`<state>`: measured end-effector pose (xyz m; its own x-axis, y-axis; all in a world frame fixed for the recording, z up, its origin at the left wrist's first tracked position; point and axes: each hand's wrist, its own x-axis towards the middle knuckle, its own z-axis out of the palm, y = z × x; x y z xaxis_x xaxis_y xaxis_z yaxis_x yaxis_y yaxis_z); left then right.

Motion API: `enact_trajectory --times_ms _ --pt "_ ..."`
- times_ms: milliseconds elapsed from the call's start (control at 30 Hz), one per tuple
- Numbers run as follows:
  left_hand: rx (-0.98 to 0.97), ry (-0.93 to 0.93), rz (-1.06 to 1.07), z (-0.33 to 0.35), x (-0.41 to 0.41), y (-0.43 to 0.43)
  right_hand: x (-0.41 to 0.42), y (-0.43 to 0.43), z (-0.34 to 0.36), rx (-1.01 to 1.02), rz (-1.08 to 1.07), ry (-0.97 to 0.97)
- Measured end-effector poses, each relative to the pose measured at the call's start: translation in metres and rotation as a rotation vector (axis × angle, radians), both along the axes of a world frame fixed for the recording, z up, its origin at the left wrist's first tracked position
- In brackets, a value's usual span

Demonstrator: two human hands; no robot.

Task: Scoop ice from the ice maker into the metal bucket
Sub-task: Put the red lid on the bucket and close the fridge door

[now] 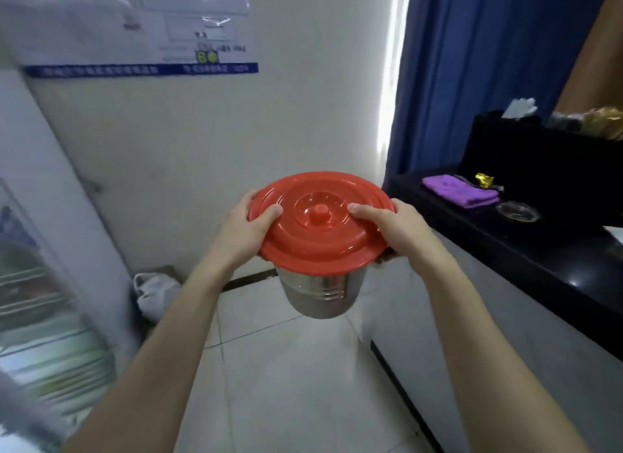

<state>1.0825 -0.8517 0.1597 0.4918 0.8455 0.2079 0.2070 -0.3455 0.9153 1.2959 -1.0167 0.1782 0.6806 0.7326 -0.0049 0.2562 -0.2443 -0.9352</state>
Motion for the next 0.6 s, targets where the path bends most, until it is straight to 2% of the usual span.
enact_trajectory --times_ms 200,367,600 --pt "0.061 0.025 0.228 0.006 -0.151 -0.011 -0.127 0.031 0.004 -0.006 0.196 0.028" --pt "0.016 0.01 0.374 0.016 -0.264 -0.043 -0.227 0.034 0.007 -0.021 0.332 0.051" --pt "-0.093 -0.018 0.531 0.023 -0.379 -0.077 -0.332 0.036 0.018 -0.015 0.518 0.034"
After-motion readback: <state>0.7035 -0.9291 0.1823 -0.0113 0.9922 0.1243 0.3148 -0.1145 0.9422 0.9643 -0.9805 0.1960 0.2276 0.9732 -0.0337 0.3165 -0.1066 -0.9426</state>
